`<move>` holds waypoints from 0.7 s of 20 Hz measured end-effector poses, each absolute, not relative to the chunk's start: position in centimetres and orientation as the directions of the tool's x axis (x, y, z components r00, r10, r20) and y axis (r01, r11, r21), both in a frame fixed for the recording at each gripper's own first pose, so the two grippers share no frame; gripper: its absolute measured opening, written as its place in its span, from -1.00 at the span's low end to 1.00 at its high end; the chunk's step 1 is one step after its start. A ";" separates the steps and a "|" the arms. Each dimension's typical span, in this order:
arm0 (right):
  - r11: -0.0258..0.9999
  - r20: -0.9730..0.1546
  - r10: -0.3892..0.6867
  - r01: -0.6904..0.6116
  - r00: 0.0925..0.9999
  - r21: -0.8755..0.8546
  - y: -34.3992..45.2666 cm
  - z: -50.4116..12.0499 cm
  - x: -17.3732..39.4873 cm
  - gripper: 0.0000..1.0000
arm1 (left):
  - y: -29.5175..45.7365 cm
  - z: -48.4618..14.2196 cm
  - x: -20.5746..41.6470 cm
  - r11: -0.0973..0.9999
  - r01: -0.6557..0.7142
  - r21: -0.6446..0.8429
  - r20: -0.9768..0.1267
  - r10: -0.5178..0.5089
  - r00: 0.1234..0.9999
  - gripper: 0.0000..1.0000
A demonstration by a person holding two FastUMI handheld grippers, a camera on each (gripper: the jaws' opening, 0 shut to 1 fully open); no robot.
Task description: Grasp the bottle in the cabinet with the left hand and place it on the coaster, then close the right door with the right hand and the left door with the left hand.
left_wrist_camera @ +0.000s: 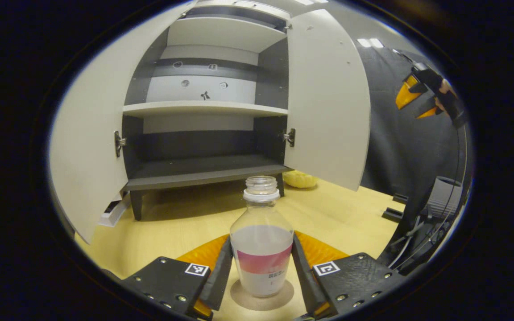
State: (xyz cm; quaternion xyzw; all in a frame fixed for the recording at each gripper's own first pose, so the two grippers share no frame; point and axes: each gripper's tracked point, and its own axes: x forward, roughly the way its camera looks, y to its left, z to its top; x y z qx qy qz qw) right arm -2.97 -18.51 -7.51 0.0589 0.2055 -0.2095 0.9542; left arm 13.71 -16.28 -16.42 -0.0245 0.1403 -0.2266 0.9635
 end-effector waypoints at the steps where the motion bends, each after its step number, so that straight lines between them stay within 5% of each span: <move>1: 0.904 -0.423 -0.377 0.426 0.824 0.024 -18.4 -7.6 -3.1 0.92 | -16.5 -16.3 13.6 0.894 0.436 -0.101 -0.250 -0.448 0.859 0.55; 2: 0.903 -0.432 -0.378 0.429 0.819 0.023 -18.5 -7.9 -3.4 0.92 | -16.4 -16.3 13.4 0.892 0.443 -0.096 -0.251 -0.452 0.856 0.41; 7: 0.887 -0.454 -0.402 0.461 0.795 0.021 -19.3 -8.8 -4.1 0.92 | -15.4 -16.7 12.4 0.892 0.440 -0.107 -0.293 -0.451 0.843 0.42; 12: 0.862 -0.442 -0.471 0.504 0.763 -0.048 -21.7 -9.4 -5.8 0.92 | -14.3 -13.4 12.5 0.900 0.429 -0.080 -0.264 -0.434 0.861 1.00; 14: 0.857 -0.434 -0.483 0.512 0.761 -0.057 -21.9 -9.4 -6.4 0.92 | -14.3 -11.8 12.5 0.893 0.437 -0.110 -0.253 -0.450 0.857 0.90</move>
